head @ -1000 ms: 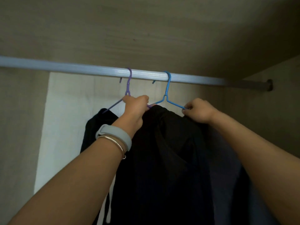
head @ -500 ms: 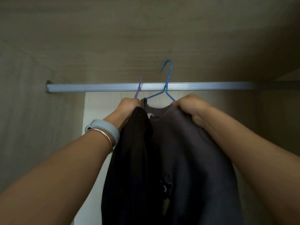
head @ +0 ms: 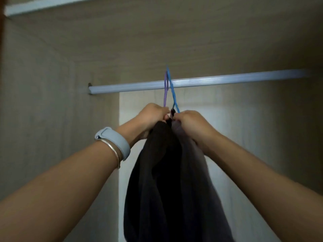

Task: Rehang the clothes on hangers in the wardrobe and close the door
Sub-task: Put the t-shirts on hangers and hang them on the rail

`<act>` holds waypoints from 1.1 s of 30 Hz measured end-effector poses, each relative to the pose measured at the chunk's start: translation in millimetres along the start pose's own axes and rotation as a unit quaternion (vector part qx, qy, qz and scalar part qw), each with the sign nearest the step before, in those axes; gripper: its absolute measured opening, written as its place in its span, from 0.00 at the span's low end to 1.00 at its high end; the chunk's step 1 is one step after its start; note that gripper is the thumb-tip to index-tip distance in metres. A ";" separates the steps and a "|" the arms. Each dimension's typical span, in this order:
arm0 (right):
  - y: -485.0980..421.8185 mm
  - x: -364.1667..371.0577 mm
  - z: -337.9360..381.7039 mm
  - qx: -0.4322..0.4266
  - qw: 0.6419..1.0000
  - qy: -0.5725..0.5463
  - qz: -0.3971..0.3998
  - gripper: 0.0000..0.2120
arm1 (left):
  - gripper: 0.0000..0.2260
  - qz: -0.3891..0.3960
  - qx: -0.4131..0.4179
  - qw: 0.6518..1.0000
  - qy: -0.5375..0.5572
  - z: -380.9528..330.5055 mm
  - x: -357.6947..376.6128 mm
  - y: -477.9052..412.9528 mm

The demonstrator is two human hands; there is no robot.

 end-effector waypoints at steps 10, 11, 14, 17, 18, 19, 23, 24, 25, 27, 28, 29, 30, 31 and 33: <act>131.9 117.4 -8.7 -0.133 0.952 -0.069 0.268 0.14 | 0.12 -0.116 -0.117 0.983 -0.077 52.5 -81.9 140.2; 147.4 127.6 -7.9 -0.145 0.940 -0.068 0.301 0.11 | 0.11 -0.131 -0.144 0.979 -0.067 56.5 -90.7 160.8; 195.0 150.7 0.3 -0.192 0.897 -0.065 0.394 0.14 | 0.09 -0.174 -0.218 0.960 -0.019 54.9 -114.4 228.7; 245.7 161.6 23.3 -0.298 0.823 -0.083 0.477 0.11 | 0.08 -0.208 -0.275 0.937 -0.056 36.5 -130.0 297.3; 260.3 164.3 30.8 -0.343 0.793 -0.089 0.495 0.12 | 0.08 -0.225 -0.288 0.928 -0.074 29.1 -134.7 319.0; 272.5 166.4 38.2 -0.389 0.765 -0.096 0.505 0.12 | 0.08 -0.248 -0.296 0.917 -0.097 21.7 -141.2 340.4; 283.0 184.4 65.4 -0.497 0.771 -0.171 0.358 0.09 | 0.06 -0.353 -0.309 0.862 -0.194 -12.6 -177.0 420.3; 280.2 194.6 73.7 -0.493 0.790 -0.186 0.315 0.08 | 0.06 -0.375 -0.309 0.848 -0.210 -22.0 -186.5 436.9; 279.2 208.1 84.1 -0.486 0.803 -0.188 0.290 0.10 | 0.05 -0.395 -0.309 0.836 -0.222 -30.7 -196.1 452.0; 288.2 245.4 106.2 -0.470 0.801 -0.140 0.343 0.22 | 0.04 -0.428 -0.307 0.814 -0.244 -45.8 -216.8 477.7; 296.5 267.4 115.6 -0.463 0.784 -0.102 0.401 0.27 | 0.04 -0.437 -0.308 0.804 -0.260 -51.9 -227.6 488.4; 306.1 287.8 125.9 -0.459 0.762 -0.079 0.449 0.29 | 0.04 -0.442 -0.311 0.795 -0.277 -56.8 -239.7 499.1; 316.5 307.6 136.5 -0.456 0.743 -0.075 0.484 0.28 | 0.04 -0.445 -0.315 0.786 -0.293 -60.6 -252.5 509.6; 327.5 325.4 147.5 -0.460 0.728 -0.081 0.502 0.25 | 0.04 -0.449 -0.319 0.777 -0.305 -63.3 -266.6 520.1; 349.4 355.2 172.5 -0.489 0.720 -0.084 0.486 0.18 | 0.04 -0.458 -0.326 0.758 -0.329 -68.2 -297.6 541.2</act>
Point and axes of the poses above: each hand's wrist, its own y-axis away from the middle knuckle, its own x-axis out of the palm, z = x × y, the point moved 4 cm from there along -y, towards the middle knuckle, and after that the axes turned 11 degrees about y, right-handed, at the moved point
